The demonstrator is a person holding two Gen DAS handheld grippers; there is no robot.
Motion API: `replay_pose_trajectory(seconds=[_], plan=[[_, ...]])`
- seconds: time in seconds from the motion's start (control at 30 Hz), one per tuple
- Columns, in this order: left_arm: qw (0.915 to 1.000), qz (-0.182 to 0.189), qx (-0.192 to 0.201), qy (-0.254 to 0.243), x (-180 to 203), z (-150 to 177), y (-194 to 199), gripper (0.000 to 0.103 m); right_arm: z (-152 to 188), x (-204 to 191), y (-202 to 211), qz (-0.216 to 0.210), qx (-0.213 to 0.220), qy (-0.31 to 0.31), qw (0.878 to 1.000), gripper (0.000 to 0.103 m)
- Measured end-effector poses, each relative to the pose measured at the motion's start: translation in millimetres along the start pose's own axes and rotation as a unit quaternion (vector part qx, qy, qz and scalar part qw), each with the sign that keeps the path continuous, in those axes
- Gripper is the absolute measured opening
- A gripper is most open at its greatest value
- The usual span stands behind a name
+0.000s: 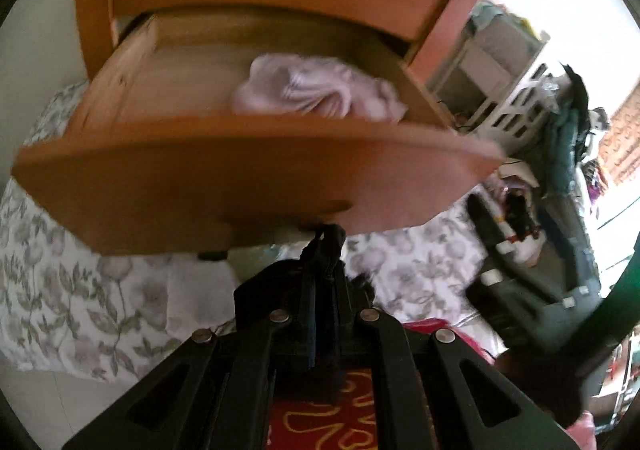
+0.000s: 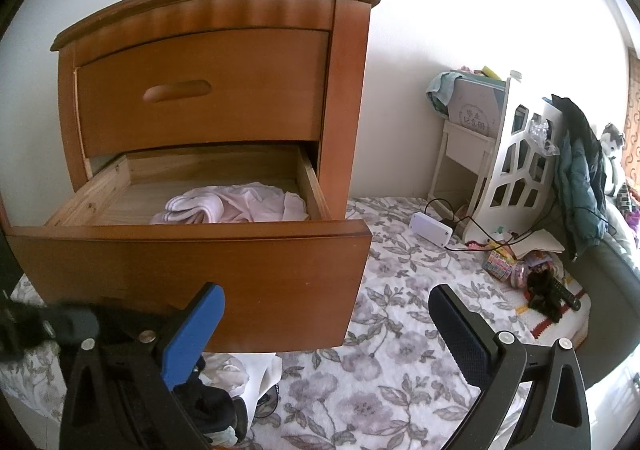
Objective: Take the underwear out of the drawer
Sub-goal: 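Lower the black cloth onto the bedspread beside the other cloths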
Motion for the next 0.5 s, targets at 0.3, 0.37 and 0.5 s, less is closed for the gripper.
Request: replay_pose_trajectory(seconds=[0.3,0.37,0.5], plan=[[0.9983,-0.018,-0.020,0.051,-25,36,-39,0.006,1,-1,0,0.000,0.000,0.000,1.000,0.103],[0.9978,-0.015,-0.024,0.059,-28,42,-44,0.006,1,-1,0,-0.001,0.000,-0.001,1.000,0.103],[0.9974,-0.012,-0.020,0.068,-32,46,-45,0.006,1,0,0,0.000,0.000,0.000,1.000,0.103]])
Point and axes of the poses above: each gripper's, at about its wrist camera, not at the fingertips, and y roughly against the way its jaws point, x to its right, z to its underside, the point moved 1 cm from there along -y, roughly the way its jaws point, and after that the axes turned 2 degrees about z, right-handed, at the moved point
